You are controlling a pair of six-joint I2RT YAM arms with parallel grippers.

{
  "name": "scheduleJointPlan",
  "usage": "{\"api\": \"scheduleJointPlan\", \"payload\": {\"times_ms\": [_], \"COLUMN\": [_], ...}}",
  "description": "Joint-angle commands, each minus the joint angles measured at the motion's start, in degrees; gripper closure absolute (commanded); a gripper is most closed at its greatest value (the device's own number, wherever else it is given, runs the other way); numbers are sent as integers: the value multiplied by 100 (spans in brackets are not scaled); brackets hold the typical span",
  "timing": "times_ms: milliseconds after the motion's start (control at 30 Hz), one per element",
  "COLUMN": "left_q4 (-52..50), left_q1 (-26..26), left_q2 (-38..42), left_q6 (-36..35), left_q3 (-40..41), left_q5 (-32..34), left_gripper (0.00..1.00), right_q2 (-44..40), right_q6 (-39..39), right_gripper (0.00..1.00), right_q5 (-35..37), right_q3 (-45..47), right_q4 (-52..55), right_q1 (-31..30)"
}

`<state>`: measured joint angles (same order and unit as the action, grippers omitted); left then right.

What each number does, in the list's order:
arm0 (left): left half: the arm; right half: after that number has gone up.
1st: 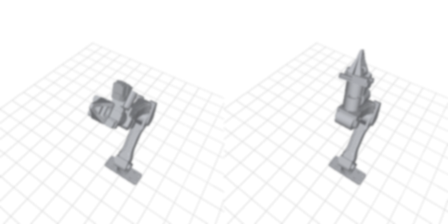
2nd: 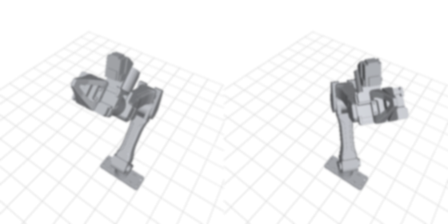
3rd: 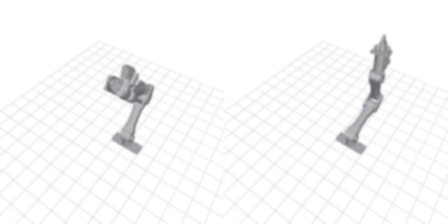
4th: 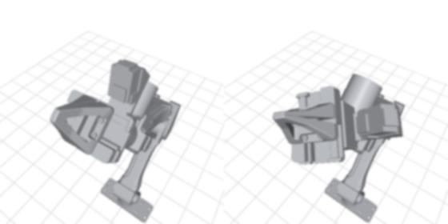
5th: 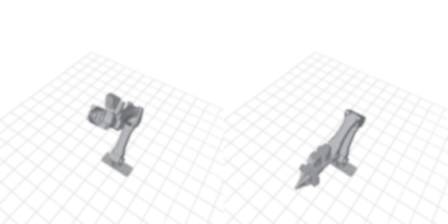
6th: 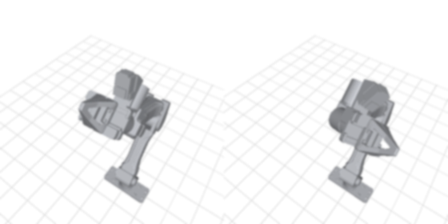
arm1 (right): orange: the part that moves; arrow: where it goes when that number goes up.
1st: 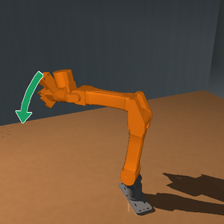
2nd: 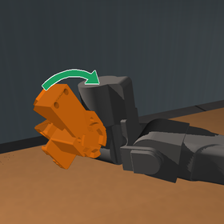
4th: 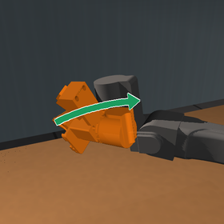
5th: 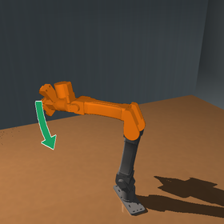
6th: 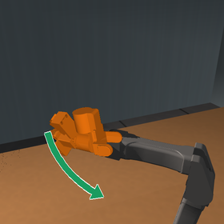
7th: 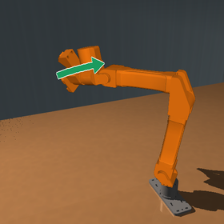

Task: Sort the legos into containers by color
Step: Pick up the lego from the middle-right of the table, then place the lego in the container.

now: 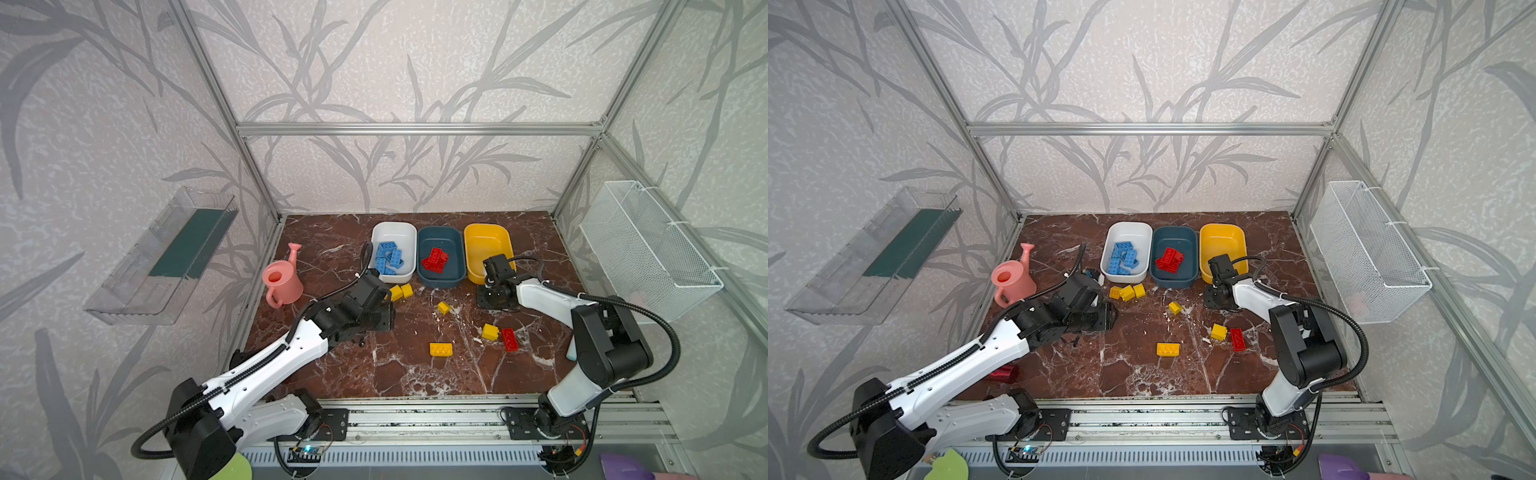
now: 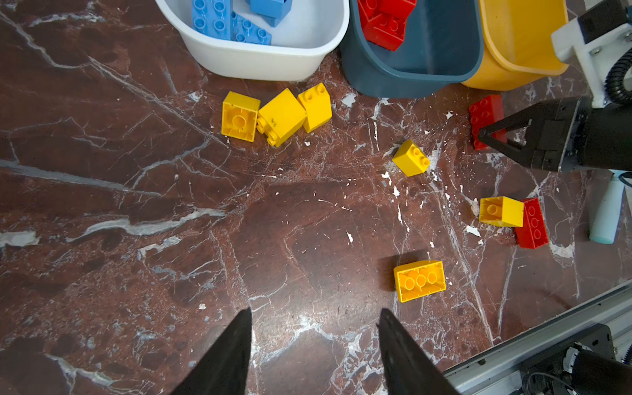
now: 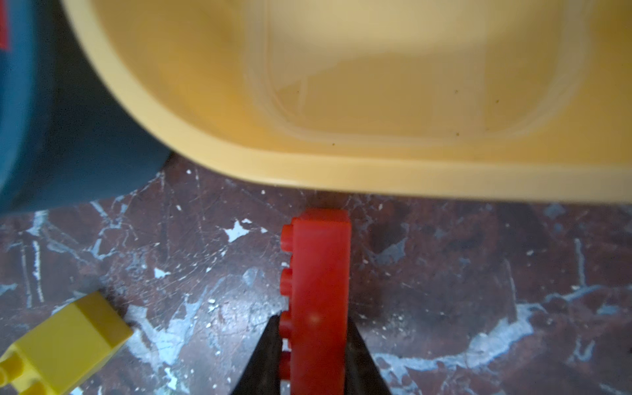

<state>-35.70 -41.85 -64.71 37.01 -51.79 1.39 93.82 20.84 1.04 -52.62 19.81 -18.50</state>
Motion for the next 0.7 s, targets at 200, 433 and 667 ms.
{"api": "scheduleJointPlan", "payload": {"times_ms": [200, 433, 667], "left_q4": [703, 920, 1152], "left_q1": [1, 0, 1], "left_q2": [-303, -420, -370], "left_q6": [44, -55, -36], "left_q3": [425, 572, 817], "left_q5": [-34, 178, 321], "left_gripper": [40, 40, 33], "right_q2": [-1320, -1233, -337], "right_q6": [-73, -44, -128], "right_gripper": [79, 79, 79], "right_q5": [-306, -625, -754], "right_q3": [-56, -753, -1722], "right_q4": [652, 937, 937], "right_q1": [-423, -526, -571]}}
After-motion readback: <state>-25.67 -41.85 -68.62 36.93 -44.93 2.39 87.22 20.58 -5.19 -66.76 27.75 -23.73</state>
